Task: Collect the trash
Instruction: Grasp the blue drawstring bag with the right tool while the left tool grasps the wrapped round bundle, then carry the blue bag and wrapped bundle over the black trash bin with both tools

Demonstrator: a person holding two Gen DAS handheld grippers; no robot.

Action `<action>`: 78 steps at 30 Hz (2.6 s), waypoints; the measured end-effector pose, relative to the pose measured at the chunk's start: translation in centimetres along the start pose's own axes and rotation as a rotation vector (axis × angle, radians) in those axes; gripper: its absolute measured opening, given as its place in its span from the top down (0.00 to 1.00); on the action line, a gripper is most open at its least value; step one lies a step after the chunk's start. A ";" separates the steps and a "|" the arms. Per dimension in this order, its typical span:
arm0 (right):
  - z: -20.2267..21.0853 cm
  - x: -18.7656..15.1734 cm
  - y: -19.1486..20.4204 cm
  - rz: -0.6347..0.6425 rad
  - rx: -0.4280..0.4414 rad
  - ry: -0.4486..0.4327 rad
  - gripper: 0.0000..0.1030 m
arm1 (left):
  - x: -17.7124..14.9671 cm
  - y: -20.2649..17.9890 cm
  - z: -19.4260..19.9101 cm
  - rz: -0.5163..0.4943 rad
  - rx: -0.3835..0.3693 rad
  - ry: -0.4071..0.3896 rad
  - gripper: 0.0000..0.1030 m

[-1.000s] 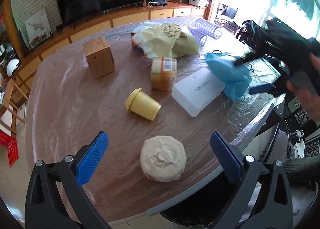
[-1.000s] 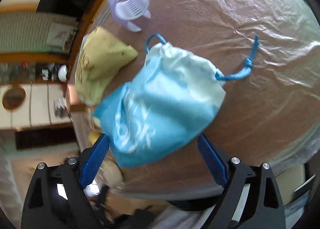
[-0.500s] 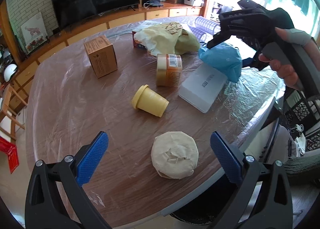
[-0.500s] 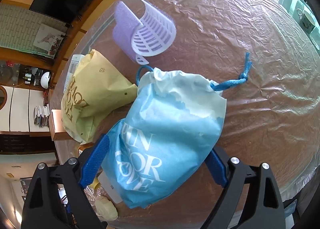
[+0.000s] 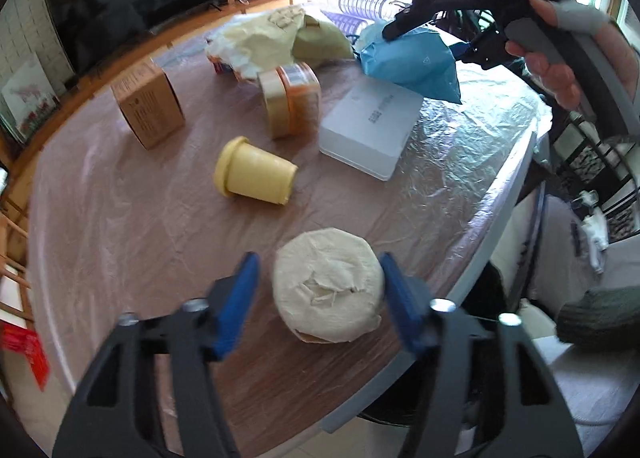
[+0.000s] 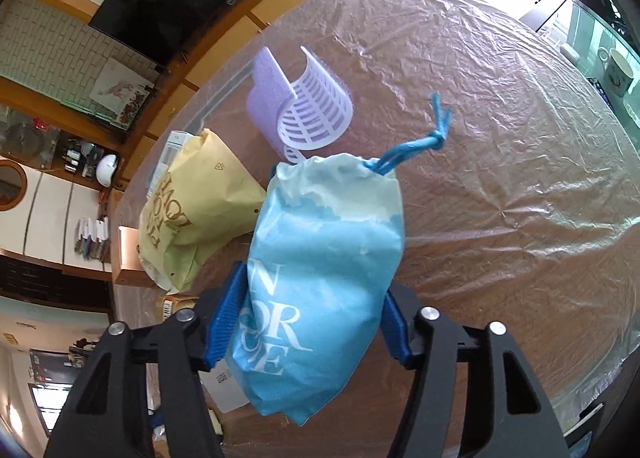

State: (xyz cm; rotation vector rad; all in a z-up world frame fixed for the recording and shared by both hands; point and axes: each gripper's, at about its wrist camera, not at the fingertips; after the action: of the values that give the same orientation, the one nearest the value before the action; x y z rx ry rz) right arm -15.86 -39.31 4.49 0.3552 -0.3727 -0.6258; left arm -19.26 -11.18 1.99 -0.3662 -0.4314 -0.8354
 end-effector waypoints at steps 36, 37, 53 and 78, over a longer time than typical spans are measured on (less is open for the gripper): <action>4.7 0.2 -4.8 0.055 0.214 -0.030 0.58 | 0.7 -0.9 2.6 0.254 0.070 -0.152 0.50; 5.5 0.2 -5.2 0.058 0.235 -0.033 0.58 | 0.9 -0.8 3.2 0.274 0.054 -0.175 0.50; 13.8 -8.4 -7.9 0.226 0.401 0.041 0.58 | -0.4 -5.4 8.4 0.263 0.013 -0.278 0.50; 11.7 -16.6 -7.7 0.441 0.288 0.155 0.58 | -4.6 -11.1 6.1 0.230 0.003 -0.168 0.50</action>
State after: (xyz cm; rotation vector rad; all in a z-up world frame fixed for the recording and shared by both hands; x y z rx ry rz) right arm -37.24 -37.16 7.61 0.5735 -0.3780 -0.1095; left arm -31.86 -12.29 6.43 -0.4753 -0.5352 -0.5817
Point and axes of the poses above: each gripper's, at about its wrist camera, not at the fingertips, and z roughly against the way its jaws point, y to its left, x to its top, and after that the axes turned 7 degrees about -x, right-handed
